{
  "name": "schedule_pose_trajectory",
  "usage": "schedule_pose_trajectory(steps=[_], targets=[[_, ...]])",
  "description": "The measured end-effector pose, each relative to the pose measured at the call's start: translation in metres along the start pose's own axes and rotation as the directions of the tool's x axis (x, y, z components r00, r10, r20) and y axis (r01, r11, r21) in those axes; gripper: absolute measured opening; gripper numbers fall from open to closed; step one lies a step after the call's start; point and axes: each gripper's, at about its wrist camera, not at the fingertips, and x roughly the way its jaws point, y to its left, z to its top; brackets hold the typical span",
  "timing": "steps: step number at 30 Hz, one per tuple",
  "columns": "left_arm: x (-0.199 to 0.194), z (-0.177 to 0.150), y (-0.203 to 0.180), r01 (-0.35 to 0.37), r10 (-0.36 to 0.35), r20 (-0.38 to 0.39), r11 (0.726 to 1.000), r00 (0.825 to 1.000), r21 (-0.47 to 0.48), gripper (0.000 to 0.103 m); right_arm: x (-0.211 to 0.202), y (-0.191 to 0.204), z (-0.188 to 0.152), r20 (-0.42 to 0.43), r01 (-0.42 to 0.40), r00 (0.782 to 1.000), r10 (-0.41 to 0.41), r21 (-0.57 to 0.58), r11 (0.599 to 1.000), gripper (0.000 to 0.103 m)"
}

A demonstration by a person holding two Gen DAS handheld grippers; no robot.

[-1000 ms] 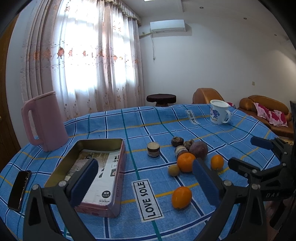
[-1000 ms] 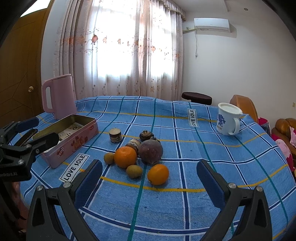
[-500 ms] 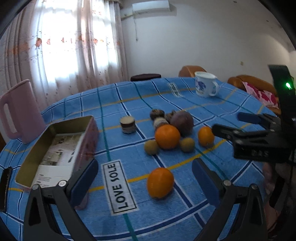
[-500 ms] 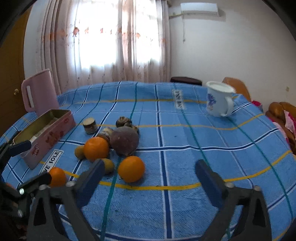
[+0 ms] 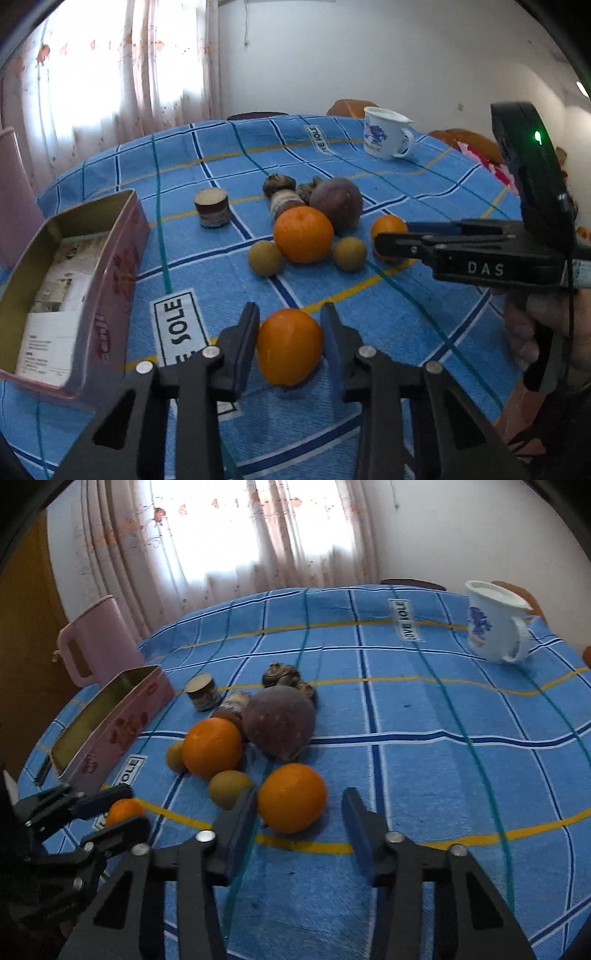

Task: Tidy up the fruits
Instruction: 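Grasp an orange with the left tool while the right tool grasps another orange, then carry both held oranges over the open tin box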

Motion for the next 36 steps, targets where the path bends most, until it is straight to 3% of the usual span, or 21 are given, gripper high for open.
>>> schedule_pose_trajectory(steps=[5, 12, 20, 36], targets=[[-0.005, 0.001, 0.002, 0.022, -0.022, 0.027, 1.000, 0.999, -0.014, 0.035, -0.004, 0.000, -0.002, 0.019, -0.039, 0.999, 0.039, 0.005, 0.999, 0.039], [-0.018, 0.003, 0.006, -0.022, 0.024, 0.109, 0.999, 0.994, -0.026, 0.035, -0.015, 0.005, -0.002, 0.087, -0.032, 0.996, 0.034, -0.026, 0.999, 0.039], [-0.037, 0.007, 0.007, -0.085, 0.086, 0.204, 0.996, 0.975, -0.013, 0.035, -0.028, 0.019, -0.004, 0.161, 0.003, 0.987, 0.012, -0.096, 0.995, 0.039], [-0.061, 0.015, 0.040, -0.188, 0.202, 0.276, 0.979, 0.940, -0.074, 0.035, -0.031, 0.062, 0.007, 0.221, -0.029, 0.972, 0.075, -0.205, 0.978, 0.039]])
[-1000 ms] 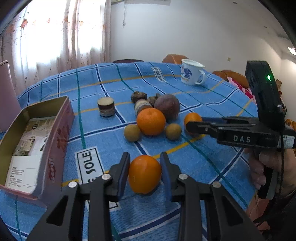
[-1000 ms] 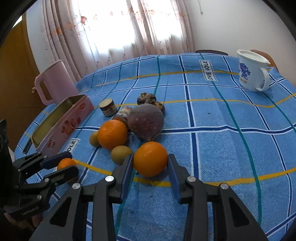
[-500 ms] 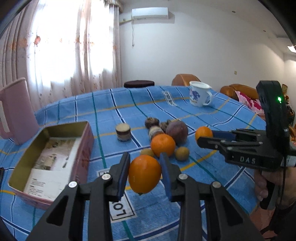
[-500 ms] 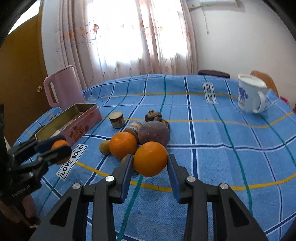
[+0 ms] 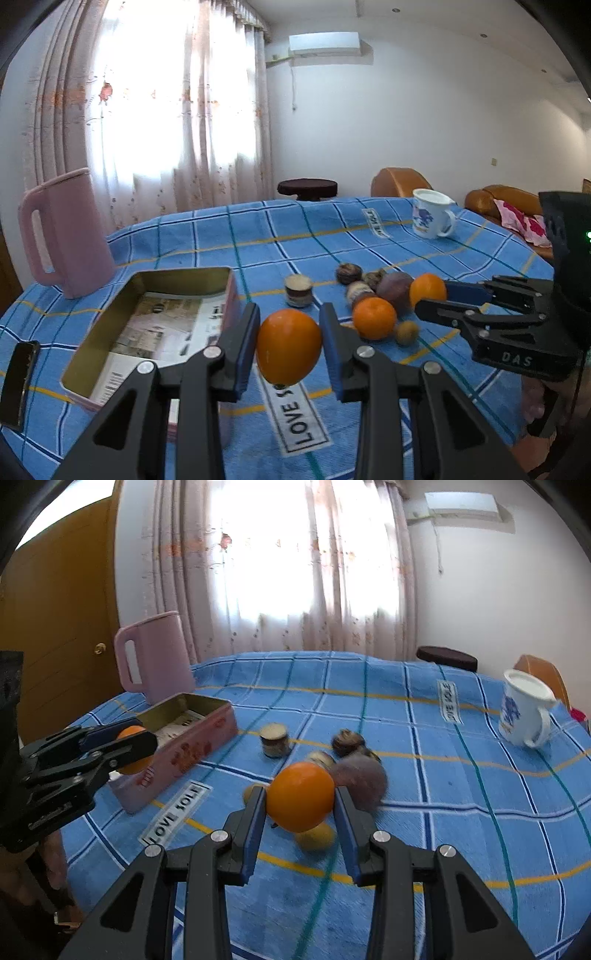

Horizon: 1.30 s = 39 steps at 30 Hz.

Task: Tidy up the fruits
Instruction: 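Carry both held oranges over the open tin box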

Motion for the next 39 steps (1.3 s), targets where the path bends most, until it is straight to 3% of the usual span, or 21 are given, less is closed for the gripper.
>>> schedule_pose_trajectory(steps=[15, 24, 39], targets=[[0.001, 0.016, 0.054, -0.115, 0.116, 0.012, 0.992, 0.993, -0.055, 0.035, 0.025, 0.051, 0.041, 0.039, -0.082, 0.996, 0.086, -0.090, 0.993, 0.039], [0.008, 0.016, 0.087, -0.173, 0.172, -0.022, 0.982, 0.985, -0.077, 0.035, 0.040, 0.090, 0.065, 0.046, -0.137, 0.988, 0.146, -0.158, 0.978, 0.039], [0.019, 0.000, 0.129, -0.243, 0.234, -0.087, 0.964, 0.968, -0.113, 0.035, 0.085, 0.145, 0.054, -0.062, -0.213, 0.977, 0.203, -0.246, 0.946, 0.039]])
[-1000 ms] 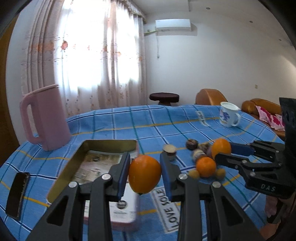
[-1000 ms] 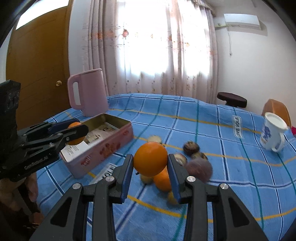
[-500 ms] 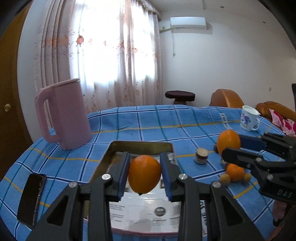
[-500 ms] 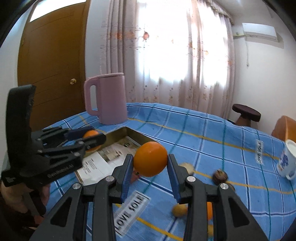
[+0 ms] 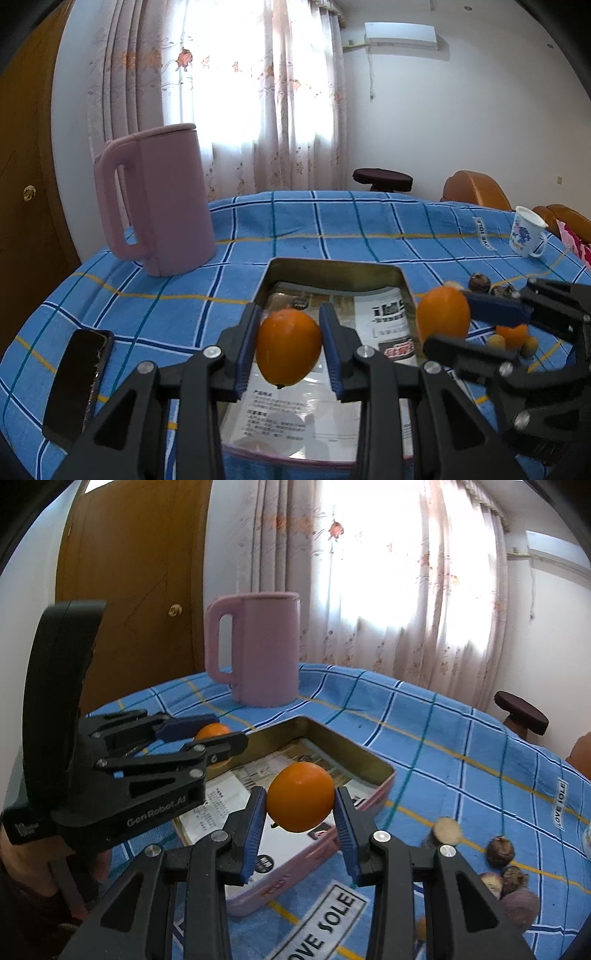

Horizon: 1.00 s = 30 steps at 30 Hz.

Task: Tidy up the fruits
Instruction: 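Carry both held oranges over the open tin box, then open the left tool over the tin while the right tool releases its orange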

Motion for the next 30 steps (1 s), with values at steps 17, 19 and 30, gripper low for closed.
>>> schedule_pose_trajectory(steps=[17, 19, 30], targets=[[0.018, -0.008, 0.011, -0.030, 0.030, -0.061, 1.000, 0.998, 0.002, 0.035, 0.039, 0.018, -0.009, -0.116, -0.016, 0.993, 0.009, -0.058, 0.998, 0.039], [0.019, -0.008, 0.012, -0.034, 0.034, -0.064, 0.999, 0.997, 0.001, 0.035, 0.041, 0.020, -0.010, -0.123, -0.015, 0.992, 0.008, -0.063, 0.998, 0.039], [0.013, -0.005, 0.014, -0.062, 0.062, -0.034, 0.998, 0.997, 0.000, 0.058, 0.041, 0.022, -0.009, -0.108, 0.023, 0.994, -0.031, -0.074, 0.997, 0.044]])
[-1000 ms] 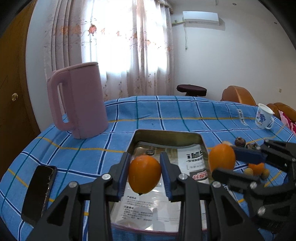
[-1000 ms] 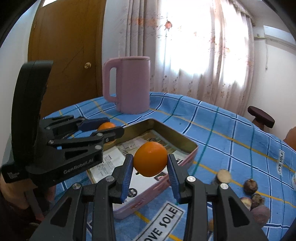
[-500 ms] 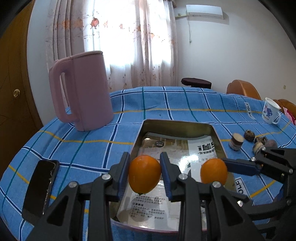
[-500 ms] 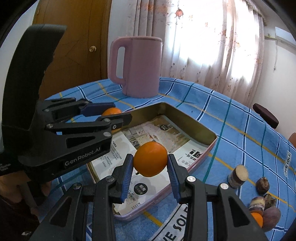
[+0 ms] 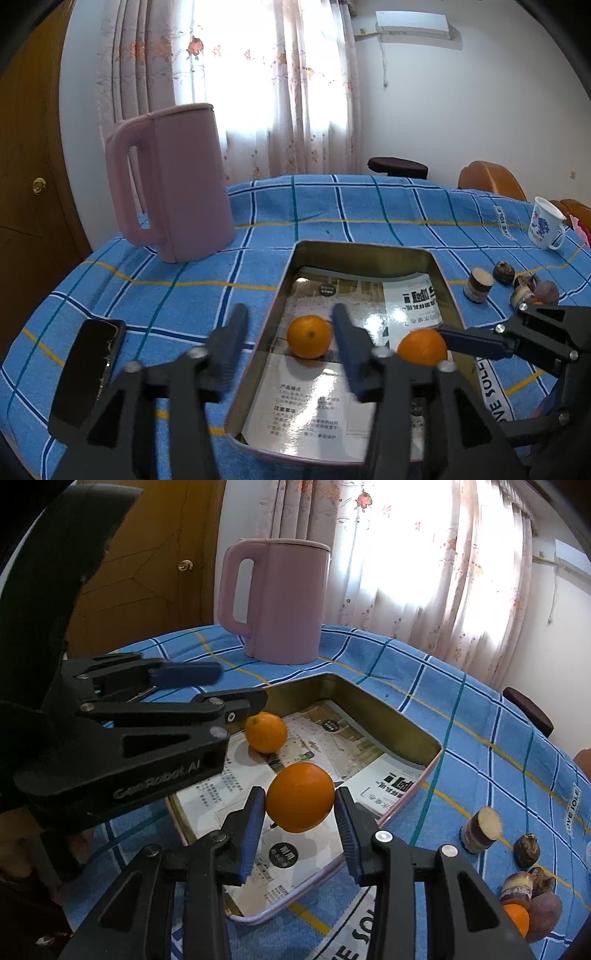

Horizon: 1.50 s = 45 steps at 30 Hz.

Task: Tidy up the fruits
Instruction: 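Open the left tool over the tin while the right tool releases its orange, then move the right tool to the brown kiwi while the left tool approaches a small yellow fruit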

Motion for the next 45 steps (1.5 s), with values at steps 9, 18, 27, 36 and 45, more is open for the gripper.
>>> schedule_pose_trajectory(steps=[9, 18, 27, 36, 45], targets=[[-0.032, 0.013, -0.002, -0.001, 0.003, 0.096, 1.000, 0.995, -0.021, 0.082, -0.037, -0.010, -0.001, 0.072, 0.088, 0.993, -0.088, 0.001, 0.996, 0.056], [-0.051, 0.018, -0.043, 0.073, -0.076, 0.135, 0.997, 0.988, 0.024, 0.092, -0.088, -0.047, -0.037, 0.099, 0.257, 0.961, -0.259, 0.030, 0.966, 0.063], [-0.051, 0.015, -0.104, 0.165, -0.175, 0.105, 0.981, 0.979, 0.098, 0.095, -0.108, -0.097, -0.081, 0.023, 0.333, 0.940, -0.339, 0.136, 0.933, 0.063], [-0.041, 0.002, -0.151, 0.201, -0.212, 0.046, 0.964, 0.976, 0.173, 0.096, -0.121, -0.131, -0.106, -0.048, 0.363, 0.931, -0.362, 0.227, 0.904, 0.063], [-0.028, -0.003, -0.160, 0.187, -0.192, 0.004, 0.960, 0.981, 0.207, 0.098, -0.107, -0.142, -0.110, -0.113, 0.269, 0.962, -0.248, 0.254, 0.929, 0.063]])
